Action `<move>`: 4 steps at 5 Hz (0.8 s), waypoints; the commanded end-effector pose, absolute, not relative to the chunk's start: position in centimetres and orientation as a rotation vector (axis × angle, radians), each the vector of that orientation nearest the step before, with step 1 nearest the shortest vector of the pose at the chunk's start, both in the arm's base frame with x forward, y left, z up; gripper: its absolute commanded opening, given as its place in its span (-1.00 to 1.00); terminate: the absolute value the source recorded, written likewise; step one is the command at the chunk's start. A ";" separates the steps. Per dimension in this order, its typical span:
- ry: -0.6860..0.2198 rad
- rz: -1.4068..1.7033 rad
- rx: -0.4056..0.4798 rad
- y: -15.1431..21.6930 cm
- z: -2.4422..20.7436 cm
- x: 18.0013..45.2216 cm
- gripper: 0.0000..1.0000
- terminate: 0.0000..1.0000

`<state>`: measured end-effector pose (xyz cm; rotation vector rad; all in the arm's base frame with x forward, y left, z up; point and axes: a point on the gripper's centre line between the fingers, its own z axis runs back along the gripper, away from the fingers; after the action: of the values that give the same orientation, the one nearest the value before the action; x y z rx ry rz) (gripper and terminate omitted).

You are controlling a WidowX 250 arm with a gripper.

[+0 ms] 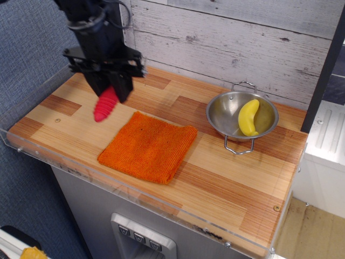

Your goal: Put the fork next to the left side of the towel

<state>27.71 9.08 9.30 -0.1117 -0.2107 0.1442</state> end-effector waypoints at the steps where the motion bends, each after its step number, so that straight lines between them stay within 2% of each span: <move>1: -0.247 0.054 -0.103 14.3 9.7 28.6 -1.00 -1.00; 3: -0.210 0.069 -0.081 17.7 7.5 28.2 -1.00 -1.00; 4: -0.138 0.095 0.004 17.7 6.0 27.4 -1.00 -1.00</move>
<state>27.11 17.56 4.87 -0.0148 -0.1088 0.1089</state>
